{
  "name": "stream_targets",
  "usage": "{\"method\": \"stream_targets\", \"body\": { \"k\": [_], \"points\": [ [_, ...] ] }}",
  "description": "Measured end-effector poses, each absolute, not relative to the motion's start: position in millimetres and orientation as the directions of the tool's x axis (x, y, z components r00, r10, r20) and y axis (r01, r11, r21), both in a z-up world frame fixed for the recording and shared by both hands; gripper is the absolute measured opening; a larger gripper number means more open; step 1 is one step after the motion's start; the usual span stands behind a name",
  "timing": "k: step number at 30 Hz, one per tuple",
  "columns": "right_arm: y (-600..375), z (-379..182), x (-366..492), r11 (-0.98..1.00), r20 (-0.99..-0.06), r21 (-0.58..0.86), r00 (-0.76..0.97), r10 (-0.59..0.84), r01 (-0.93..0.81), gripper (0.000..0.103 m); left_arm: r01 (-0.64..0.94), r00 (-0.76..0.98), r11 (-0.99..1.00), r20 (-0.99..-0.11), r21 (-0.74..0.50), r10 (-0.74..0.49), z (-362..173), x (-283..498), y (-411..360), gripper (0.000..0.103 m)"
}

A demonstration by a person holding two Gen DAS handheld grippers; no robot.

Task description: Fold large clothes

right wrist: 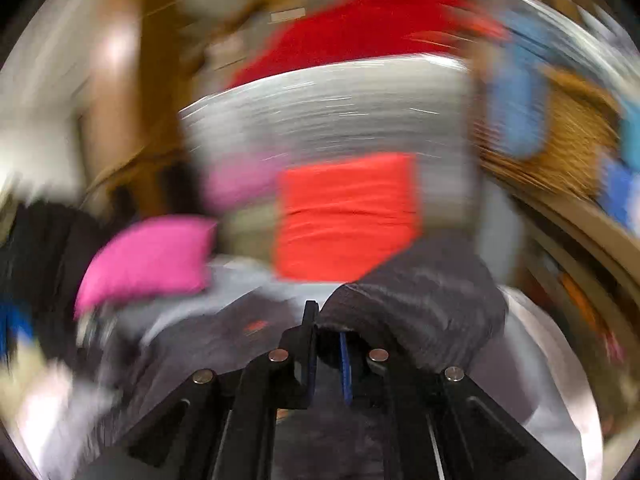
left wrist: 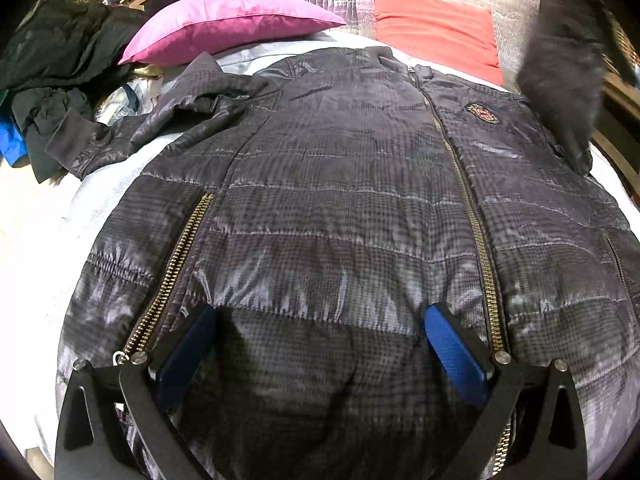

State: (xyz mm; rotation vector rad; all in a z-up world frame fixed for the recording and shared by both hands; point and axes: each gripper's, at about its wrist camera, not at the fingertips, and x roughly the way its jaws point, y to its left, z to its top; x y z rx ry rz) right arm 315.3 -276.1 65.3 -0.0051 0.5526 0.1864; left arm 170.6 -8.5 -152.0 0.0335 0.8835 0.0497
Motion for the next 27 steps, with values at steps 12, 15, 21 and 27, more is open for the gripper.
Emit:
{"method": "stream_targets", "body": {
  "k": [12, 15, 21, 27],
  "points": [
    [-267.4, -64.7, 290.1, 0.934, -0.688, 0.333, 0.643, 0.336, -0.132, 0.097, -0.031, 0.639, 0.998, -0.767, 0.053, 0.061, -152.4, 170.4, -8.7, 0.103],
    [-310.1, -56.1, 281.8, 0.899, -0.629, 0.438, 0.703, 0.331, -0.032, 0.097, -0.031, 0.637, 0.998, -0.769, 0.048, 0.056, -152.6, 169.9, -9.0, 0.103],
    [-387.2, -91.3, 290.4, 0.741, -0.559, 0.662, 0.735, 0.385, 0.116, 0.097, -0.006, 0.56, 0.997, -0.826, 0.078, 0.068, -143.2, 175.9, -12.2, 0.103],
    [-407.3, -137.1, 277.9, 0.628, -0.436, 0.774, 0.786, 0.439, 0.079, 0.097, 0.097, 0.682, 0.977, -0.728, 0.188, 0.072, -77.6, 199.2, -43.0, 0.103]
  ]
}}
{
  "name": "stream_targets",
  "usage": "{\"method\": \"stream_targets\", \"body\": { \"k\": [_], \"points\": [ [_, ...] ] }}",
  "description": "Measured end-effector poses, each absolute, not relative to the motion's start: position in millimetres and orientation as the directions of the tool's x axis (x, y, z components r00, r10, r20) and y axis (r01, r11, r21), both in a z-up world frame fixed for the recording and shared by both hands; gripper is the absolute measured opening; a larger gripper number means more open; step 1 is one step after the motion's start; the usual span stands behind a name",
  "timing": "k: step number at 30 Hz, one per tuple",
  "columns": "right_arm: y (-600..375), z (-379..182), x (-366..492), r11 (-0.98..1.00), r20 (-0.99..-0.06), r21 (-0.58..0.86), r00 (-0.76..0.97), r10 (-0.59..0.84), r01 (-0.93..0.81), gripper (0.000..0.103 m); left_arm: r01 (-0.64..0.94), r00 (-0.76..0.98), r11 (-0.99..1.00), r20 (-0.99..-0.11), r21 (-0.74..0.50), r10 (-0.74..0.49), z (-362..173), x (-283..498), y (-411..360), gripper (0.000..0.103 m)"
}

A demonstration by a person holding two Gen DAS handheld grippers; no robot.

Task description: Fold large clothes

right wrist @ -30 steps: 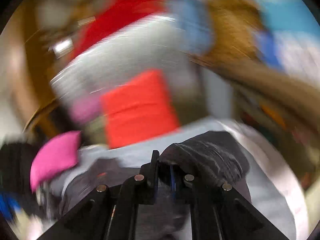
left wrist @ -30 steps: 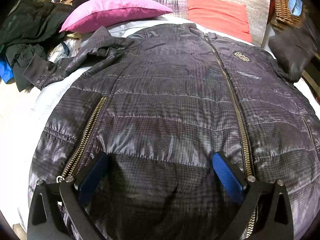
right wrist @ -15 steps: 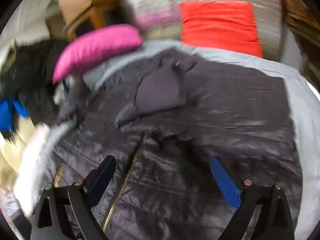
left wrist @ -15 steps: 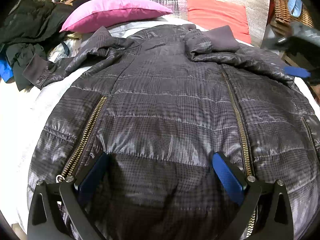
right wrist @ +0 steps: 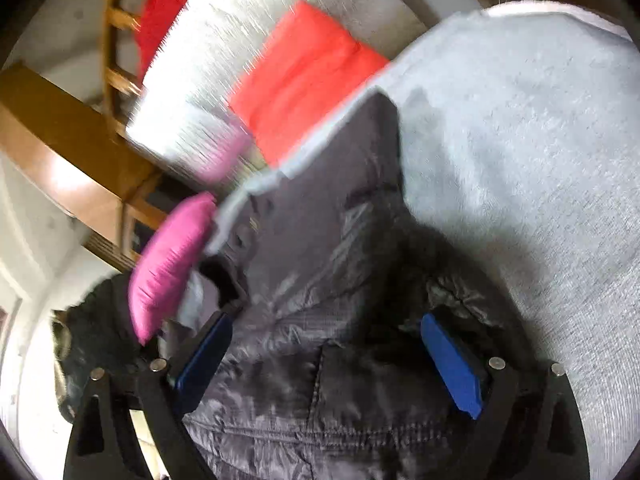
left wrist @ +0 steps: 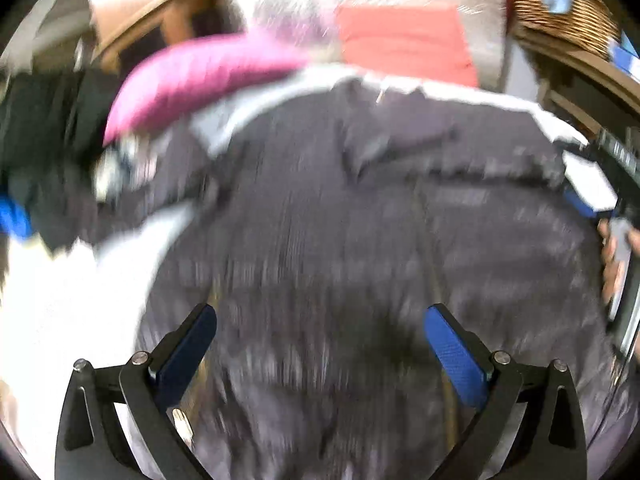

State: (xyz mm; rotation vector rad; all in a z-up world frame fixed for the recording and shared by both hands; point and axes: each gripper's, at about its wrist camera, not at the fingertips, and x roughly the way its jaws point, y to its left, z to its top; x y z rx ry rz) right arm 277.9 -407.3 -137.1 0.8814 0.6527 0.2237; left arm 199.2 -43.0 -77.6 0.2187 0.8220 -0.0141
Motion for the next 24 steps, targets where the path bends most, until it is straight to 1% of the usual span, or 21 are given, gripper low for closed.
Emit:
{"method": "stream_targets", "body": {
  "k": [3, 4, 6, 7, 11, 13, 16, 18, 21, 23, 24],
  "points": [
    [-403.6, -137.5, 273.5, 0.649, -0.415, 0.759, 0.8, 0.432, 0.043, 0.097, 0.157, 0.699, 0.96, -0.713, 0.231, 0.057, -61.9, 242.2, -68.8, 0.103],
    [-407.5, -137.6, 269.5, 0.643, -0.406, 0.765, 0.804, 0.435, 0.038, 0.097, 0.184, 0.699, 0.946, -0.712, 0.268, 0.065, -62.1, 261.8, -81.9, 0.103],
    [-409.7, -139.8, 266.7, 0.622, -0.376, 0.783, 0.815, 0.441, 0.025, 0.097, 0.205, 0.706, 0.915, -0.7, 0.347, 0.107, -65.9, 290.9, -103.1, 0.103],
    [-408.5, -142.8, 266.5, 0.619, -0.369, 0.785, 0.818, 0.441, 0.021, 0.097, 0.209, 0.721, 0.895, -0.68, 0.394, 0.131, -67.9, 305.5, -114.6, 0.103],
    [-404.0, -144.1, 267.5, 0.625, -0.367, 0.78, 0.821, 0.437, 0.016, 0.097, 0.243, 0.717, 0.84, -0.673, 0.486, 0.182, -83.7, 349.5, -142.1, 0.103],
    [-403.6, -146.6, 265.3, 0.627, -0.368, 0.779, 0.822, 0.436, 0.016, 0.097, 0.236, 0.691, 0.823, -0.685, 0.516, 0.231, -96.5, 366.8, -143.0, 0.103],
    [-403.3, -148.0, 263.8, 0.622, -0.36, 0.783, 0.824, 0.438, 0.012, 0.097, 0.232, 0.662, 0.819, -0.702, 0.525, 0.263, -107.8, 383.1, -134.8, 0.103],
    [-402.4, -148.5, 263.3, 0.624, -0.361, 0.781, 0.824, 0.436, 0.012, 0.097, 0.189, 0.664, 0.855, -0.704, 0.483, 0.252, -103.7, 384.8, -121.4, 0.102],
    [-401.4, -149.0, 263.2, 0.626, -0.363, 0.78, 0.824, 0.435, 0.013, 0.097, 0.009, 0.662, 0.962, -0.723, 0.272, 0.198, -81.7, 392.4, -67.5, 0.102],
    [-401.3, -149.0, 263.2, 0.625, -0.362, 0.78, 0.824, 0.435, 0.013, 0.097, -0.101, 0.654, 0.986, -0.739, 0.13, 0.164, -77.3, 392.2, -30.1, 0.102],
    [-401.2, -149.0, 263.4, 0.626, -0.363, 0.78, 0.824, 0.435, 0.013, 0.097, -0.156, 0.648, 0.984, -0.743, 0.084, 0.166, -77.2, 391.3, -12.8, 0.102]
  ]
}}
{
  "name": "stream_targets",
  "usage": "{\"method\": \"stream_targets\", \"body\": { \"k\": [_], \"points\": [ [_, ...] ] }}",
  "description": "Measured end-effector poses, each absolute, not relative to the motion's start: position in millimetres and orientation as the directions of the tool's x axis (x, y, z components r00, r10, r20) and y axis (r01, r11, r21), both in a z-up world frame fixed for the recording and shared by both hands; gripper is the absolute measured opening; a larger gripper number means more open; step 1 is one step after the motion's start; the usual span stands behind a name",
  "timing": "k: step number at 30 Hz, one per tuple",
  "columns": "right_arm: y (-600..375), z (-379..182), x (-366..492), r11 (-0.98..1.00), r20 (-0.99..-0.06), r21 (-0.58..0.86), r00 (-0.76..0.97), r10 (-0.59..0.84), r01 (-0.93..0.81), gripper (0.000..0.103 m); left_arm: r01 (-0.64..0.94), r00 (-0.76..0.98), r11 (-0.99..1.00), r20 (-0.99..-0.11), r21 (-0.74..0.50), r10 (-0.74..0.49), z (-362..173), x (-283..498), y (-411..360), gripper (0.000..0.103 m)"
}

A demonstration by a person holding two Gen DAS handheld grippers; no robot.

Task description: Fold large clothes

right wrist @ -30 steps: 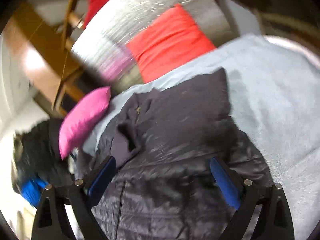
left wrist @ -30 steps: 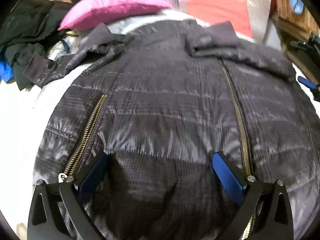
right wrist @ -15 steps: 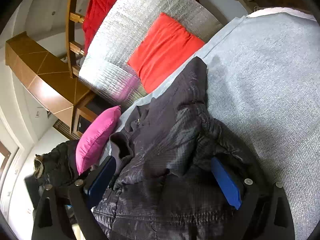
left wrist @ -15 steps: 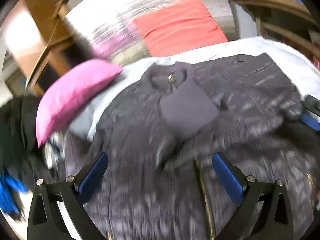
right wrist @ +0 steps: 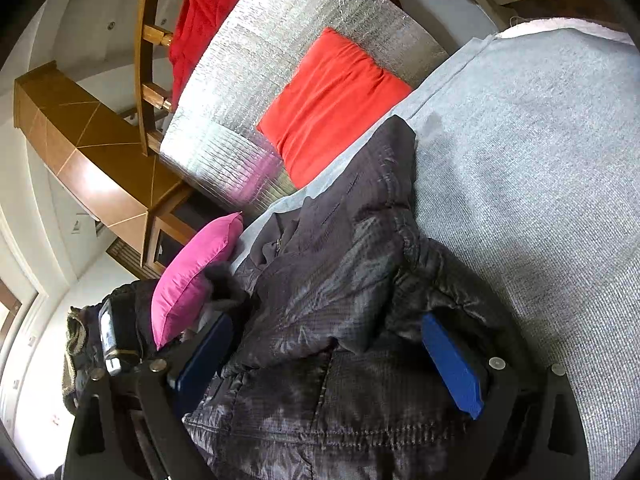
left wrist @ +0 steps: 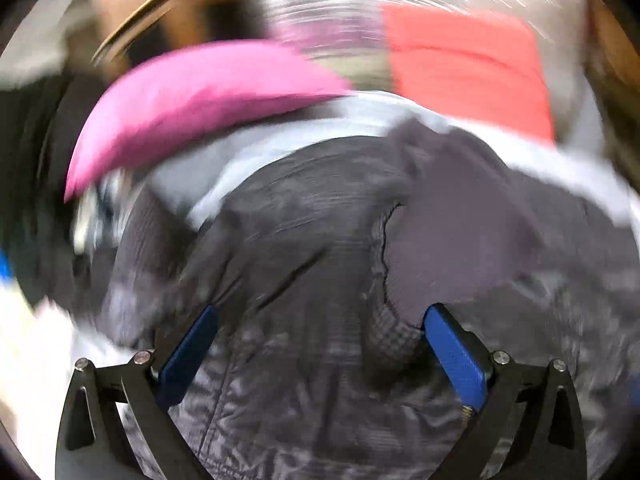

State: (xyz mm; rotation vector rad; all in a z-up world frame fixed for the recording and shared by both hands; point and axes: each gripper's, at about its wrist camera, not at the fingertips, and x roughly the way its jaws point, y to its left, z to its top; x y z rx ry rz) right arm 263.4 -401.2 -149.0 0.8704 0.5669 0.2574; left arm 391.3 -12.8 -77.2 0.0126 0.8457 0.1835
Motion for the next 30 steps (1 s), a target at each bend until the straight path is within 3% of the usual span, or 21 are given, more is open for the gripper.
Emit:
{"method": "stream_targets", "body": {
  "k": [3, 15, 16, 17, 18, 20, 22, 24, 25, 30],
  "points": [
    [-401.0, -148.6, 263.8, 0.629, -0.367, 0.777, 0.823, 0.434, 0.015, 0.097, -0.264, 0.624, 0.964, -0.769, -0.039, 0.14, -85.3, 385.5, 25.8, 0.102],
    [-399.4, -146.9, 265.4, 0.645, -0.383, 0.764, 0.82, 0.425, 0.023, 0.097, -0.327, 0.565, 0.842, -0.803, -0.429, -0.19, -120.9, 397.8, 62.3, 0.102],
    [-398.9, -147.0, 265.3, 0.646, -0.384, 0.763, 0.82, 0.424, 0.023, 0.097, -0.341, 0.567, 0.829, -0.8, -0.442, -0.193, -123.9, 397.2, 62.7, 0.099],
    [-398.5, -147.1, 265.5, 0.647, -0.385, 0.762, 0.82, 0.423, 0.024, 0.097, -0.344, 0.574, 0.83, -0.798, -0.439, -0.184, -125.6, 399.4, 63.3, 0.066],
    [-398.0, -147.0, 265.5, 0.649, -0.387, 0.761, 0.82, 0.422, 0.025, 0.097, -0.313, 0.557, 0.845, -0.804, -0.434, -0.207, -127.7, 404.7, 59.6, 0.046],
    [-397.0, -147.6, 266.0, 0.652, -0.392, 0.757, 0.818, 0.421, 0.027, 0.097, -0.272, 0.557, 0.874, -0.806, -0.403, -0.198, -118.8, 407.8, 49.7, 0.025],
    [-396.6, -148.0, 266.4, 0.654, -0.394, 0.756, 0.817, 0.42, 0.028, 0.097, -0.231, 0.67, 0.911, -0.735, -0.342, -0.106, -81.7, 390.0, 38.9, 0.007],
    [-396.7, -148.7, 267.2, 0.655, -0.397, 0.755, 0.816, 0.42, 0.03, 0.097, -0.188, 0.781, 0.921, -0.62, -0.343, -0.072, -53.5, 361.2, 35.3, 0.007],
    [-396.6, -147.9, 267.6, 0.657, -0.399, 0.753, 0.816, 0.419, 0.031, 0.097, -0.191, 0.779, 0.925, -0.624, -0.328, -0.06, -56.5, 357.0, 33.2, 0.007],
    [-392.7, -146.4, 272.0, 0.677, -0.433, 0.734, 0.803, 0.411, 0.049, 0.097, -0.283, 0.615, 0.9, -0.783, -0.332, -0.095, -138.0, 369.4, 46.8, 0.008]
  ]
}}
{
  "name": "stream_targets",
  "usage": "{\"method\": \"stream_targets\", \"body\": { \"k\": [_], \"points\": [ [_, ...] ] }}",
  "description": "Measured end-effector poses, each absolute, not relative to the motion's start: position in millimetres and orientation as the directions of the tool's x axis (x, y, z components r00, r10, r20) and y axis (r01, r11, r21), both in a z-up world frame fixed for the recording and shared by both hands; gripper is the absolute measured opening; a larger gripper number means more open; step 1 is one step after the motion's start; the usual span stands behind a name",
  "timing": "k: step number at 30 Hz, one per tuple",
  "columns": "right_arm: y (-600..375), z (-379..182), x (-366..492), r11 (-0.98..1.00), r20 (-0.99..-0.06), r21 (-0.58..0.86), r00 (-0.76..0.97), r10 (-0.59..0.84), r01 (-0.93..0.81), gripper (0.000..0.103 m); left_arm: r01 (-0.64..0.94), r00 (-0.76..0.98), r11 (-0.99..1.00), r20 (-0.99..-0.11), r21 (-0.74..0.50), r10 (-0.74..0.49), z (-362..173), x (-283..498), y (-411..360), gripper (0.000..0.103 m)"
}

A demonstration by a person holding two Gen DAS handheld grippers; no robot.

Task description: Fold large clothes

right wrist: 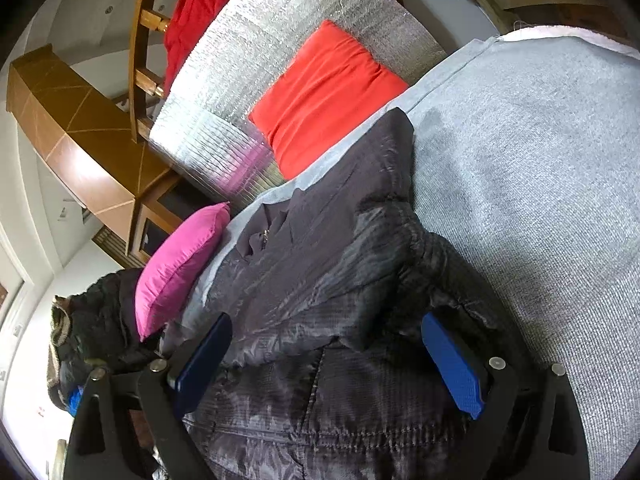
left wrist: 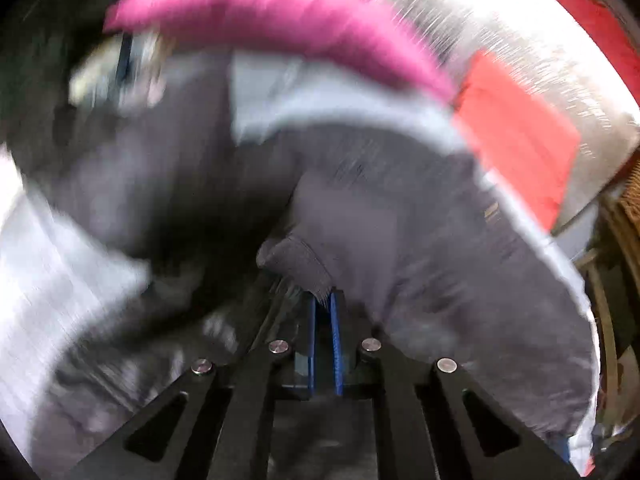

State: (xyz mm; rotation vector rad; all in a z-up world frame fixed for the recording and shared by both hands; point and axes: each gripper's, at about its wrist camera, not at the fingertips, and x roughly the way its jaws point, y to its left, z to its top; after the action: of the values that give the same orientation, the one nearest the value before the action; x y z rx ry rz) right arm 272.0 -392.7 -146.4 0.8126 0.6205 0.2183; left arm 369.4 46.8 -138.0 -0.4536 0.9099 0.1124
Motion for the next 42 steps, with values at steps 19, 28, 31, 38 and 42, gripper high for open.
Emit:
{"method": "stream_targets", "body": {
  "k": [19, 28, 31, 38, 42],
  "points": [
    [-443.4, -130.6, 417.9, 0.769, -0.717, 0.592, 0.593, 0.366, 0.241, 0.067, -0.177, 0.73, 0.902, -0.668, -0.393, -0.148, -153.9, 356.7, 53.2, 0.01],
    [-415.3, -115.6, 450.1, 0.935, -0.813, 0.323, 0.548, 0.194, 0.148, 0.025, -0.168, 0.737, 0.9, -0.657, -0.403, -0.157, -156.3, 350.2, 56.8, 0.011],
    [-432.7, -111.4, 425.8, 0.873, -0.747, 0.443, 0.622, 0.235, 0.202, 0.082, -0.168, 0.737, 0.899, -0.657, -0.404, -0.157, -156.4, 351.5, 56.6, 0.011],
    [-425.1, -102.6, 367.6, 0.822, -0.713, 0.549, 0.599, 0.366, 0.152, 0.099, -0.169, 0.738, 0.9, -0.657, -0.402, -0.156, -156.1, 351.9, 56.5, 0.011],
    [-389.8, -120.3, 361.9, 0.911, -0.813, 0.41, 0.473, 0.34, 0.049, 0.062, -0.169, 0.737, 0.9, -0.657, -0.402, -0.155, -156.2, 351.7, 56.7, 0.011]
  ]
}}
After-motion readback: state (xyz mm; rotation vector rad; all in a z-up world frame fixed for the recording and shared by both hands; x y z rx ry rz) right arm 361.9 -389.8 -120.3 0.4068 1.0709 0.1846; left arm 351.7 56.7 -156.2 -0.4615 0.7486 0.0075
